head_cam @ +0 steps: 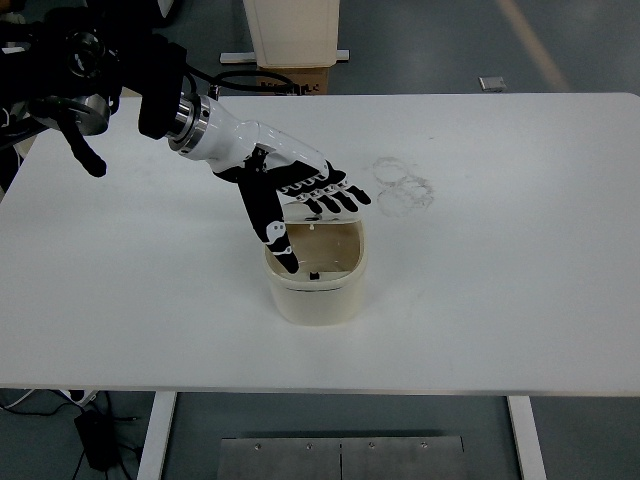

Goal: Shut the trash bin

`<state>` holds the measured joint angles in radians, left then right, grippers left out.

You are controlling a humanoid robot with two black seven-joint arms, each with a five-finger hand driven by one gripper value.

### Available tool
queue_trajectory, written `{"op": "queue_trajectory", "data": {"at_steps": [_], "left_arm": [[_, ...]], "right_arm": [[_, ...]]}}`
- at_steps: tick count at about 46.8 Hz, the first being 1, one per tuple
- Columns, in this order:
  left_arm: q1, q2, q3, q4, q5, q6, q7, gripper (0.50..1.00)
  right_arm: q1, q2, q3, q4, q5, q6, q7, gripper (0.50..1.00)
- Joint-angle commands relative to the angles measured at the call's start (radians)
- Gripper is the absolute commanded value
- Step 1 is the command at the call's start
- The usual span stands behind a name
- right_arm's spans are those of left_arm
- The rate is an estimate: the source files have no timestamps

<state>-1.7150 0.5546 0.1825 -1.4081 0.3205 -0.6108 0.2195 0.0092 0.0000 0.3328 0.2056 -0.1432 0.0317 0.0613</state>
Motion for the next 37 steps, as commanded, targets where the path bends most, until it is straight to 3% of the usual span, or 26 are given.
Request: {"op": "queue_trajectory", "data": {"at_steps": [1, 37], "left_arm": [[0.0, 0.004, 0.0, -0.018, -0.001, 0.0, -0.002, 1.0], [0.014, 0.002, 0.02, -0.055, 0.014, 0.0, 0.0, 1.0]], "right_arm": [[0.0, 0.0, 0.0, 0.0, 0.001, -0.001, 0.0, 0.993], [0.0, 0.0, 0.0, 0.0, 0.001, -0.001, 0.0, 0.993]]}}
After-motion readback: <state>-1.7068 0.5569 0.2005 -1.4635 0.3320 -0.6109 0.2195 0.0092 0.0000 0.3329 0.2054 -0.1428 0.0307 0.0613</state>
